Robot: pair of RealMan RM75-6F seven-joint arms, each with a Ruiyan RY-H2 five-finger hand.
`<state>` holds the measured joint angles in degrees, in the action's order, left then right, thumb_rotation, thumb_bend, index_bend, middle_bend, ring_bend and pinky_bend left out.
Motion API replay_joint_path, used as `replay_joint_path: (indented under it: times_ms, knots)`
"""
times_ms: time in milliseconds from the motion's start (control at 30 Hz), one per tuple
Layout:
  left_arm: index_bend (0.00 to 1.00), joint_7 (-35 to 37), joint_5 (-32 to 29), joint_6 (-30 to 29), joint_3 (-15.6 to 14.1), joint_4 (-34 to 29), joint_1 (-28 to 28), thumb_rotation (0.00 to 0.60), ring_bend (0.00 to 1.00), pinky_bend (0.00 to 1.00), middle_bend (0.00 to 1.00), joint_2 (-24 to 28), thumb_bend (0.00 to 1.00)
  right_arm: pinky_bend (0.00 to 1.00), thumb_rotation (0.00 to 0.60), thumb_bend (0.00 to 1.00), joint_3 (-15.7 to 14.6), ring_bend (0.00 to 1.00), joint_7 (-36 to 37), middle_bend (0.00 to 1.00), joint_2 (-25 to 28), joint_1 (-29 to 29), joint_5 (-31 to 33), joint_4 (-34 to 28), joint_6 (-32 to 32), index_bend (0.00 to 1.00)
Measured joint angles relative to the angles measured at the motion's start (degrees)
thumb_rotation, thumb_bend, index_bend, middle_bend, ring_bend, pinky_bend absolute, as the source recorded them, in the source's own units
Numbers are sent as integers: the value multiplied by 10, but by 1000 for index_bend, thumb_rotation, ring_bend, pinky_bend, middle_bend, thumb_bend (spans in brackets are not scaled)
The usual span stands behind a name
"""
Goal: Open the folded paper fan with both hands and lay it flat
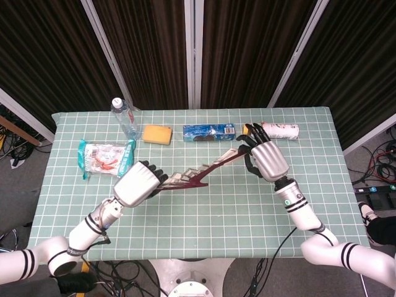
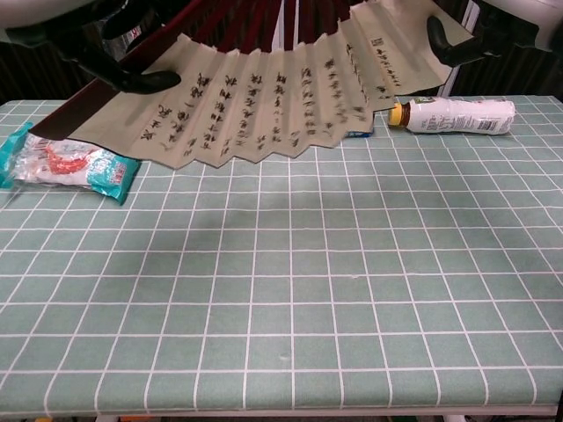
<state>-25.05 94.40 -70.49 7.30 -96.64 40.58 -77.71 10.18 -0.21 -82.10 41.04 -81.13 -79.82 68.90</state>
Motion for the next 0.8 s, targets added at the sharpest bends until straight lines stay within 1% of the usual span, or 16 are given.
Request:
replay_joint_path:
  times_ms: [67, 133, 333, 533, 667, 800]
  knots:
    - [685, -50, 2, -2, -1, 17, -2, 600, 752, 816, 724, -17, 319, 0, 600, 742, -4, 9, -14, 265, -12, -7, -12, 25, 19, 656]
    - [684, -85, 3, -2, -1, 29, -3, 600, 752, 816, 722, -30, 319, 0, 600, 741, -9, 9, -28, 265, -26, -15, -24, 52, 38, 648]
    - [676, -169, 7, -8, -5, 62, -10, 600, 747, 816, 714, -65, 319, 0, 600, 741, -16, 7, -61, 264, -56, -36, -46, 109, 87, 635]
    - [666, -217, 10, -10, -14, 89, -17, 600, 739, 809, 703, -103, 318, 0, 600, 741, -23, 4, -87, 264, -87, -57, -56, 174, 115, 624]
    - [659, -245, 18, -16, -18, 108, -20, 600, 727, 783, 694, -125, 319, 0, 600, 741, -28, 2, -86, 264, -113, -73, -59, 217, 131, 615]
    - [651, -271, 21, -18, -25, 109, -25, 600, 725, 772, 686, -146, 319, 0, 600, 740, -35, 1, -75, 264, -141, -96, -59, 258, 148, 604]
